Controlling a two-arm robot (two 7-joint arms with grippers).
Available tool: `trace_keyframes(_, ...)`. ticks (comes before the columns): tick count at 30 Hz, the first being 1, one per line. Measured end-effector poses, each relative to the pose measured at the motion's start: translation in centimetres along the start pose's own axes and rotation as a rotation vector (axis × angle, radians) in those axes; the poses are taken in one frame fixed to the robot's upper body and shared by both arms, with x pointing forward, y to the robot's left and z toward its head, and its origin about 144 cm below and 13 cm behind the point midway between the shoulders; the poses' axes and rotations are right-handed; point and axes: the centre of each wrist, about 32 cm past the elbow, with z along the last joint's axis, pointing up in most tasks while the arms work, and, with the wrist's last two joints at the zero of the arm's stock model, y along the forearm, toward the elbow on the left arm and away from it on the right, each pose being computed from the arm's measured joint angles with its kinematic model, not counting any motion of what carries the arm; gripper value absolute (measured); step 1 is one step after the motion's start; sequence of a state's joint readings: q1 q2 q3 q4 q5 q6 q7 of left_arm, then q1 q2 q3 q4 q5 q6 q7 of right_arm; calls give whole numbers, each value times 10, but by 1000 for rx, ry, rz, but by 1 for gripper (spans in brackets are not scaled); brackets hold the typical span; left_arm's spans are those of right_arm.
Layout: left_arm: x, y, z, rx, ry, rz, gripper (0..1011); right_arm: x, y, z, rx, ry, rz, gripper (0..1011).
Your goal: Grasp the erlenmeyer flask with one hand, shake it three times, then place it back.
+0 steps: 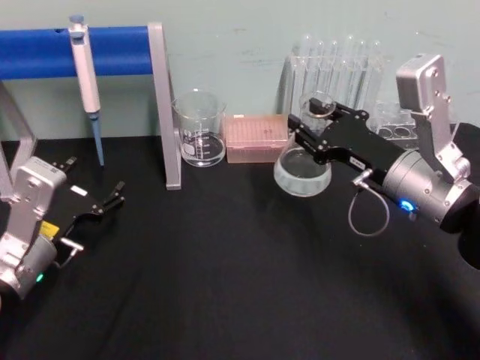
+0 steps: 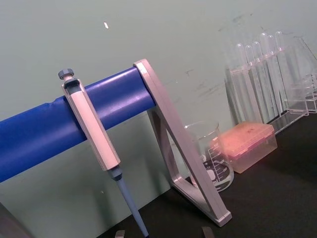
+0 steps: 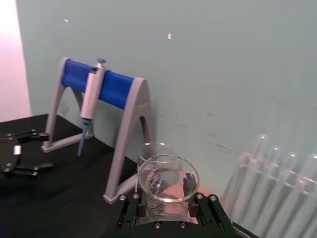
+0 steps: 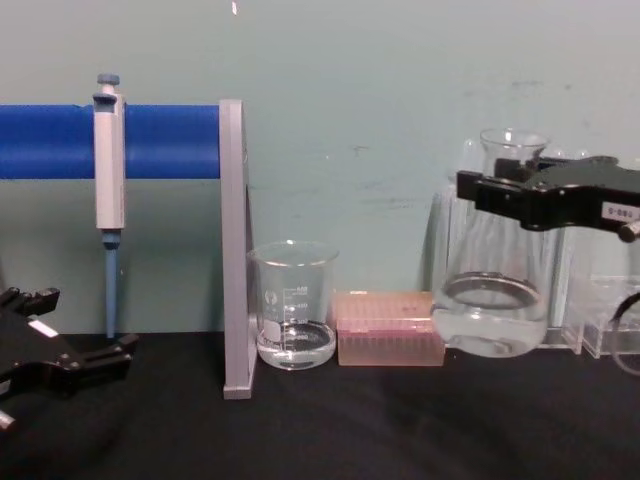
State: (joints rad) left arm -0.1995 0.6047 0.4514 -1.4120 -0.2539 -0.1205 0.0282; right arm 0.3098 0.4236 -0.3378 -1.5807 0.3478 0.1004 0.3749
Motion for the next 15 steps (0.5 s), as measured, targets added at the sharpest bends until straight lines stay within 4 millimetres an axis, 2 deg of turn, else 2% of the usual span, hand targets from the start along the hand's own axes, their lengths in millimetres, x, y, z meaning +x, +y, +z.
trace_keyframes(15, 0, 0, 0, 0, 0, 0, 1001, -19, 9, 5, 20, 16, 143, 453)
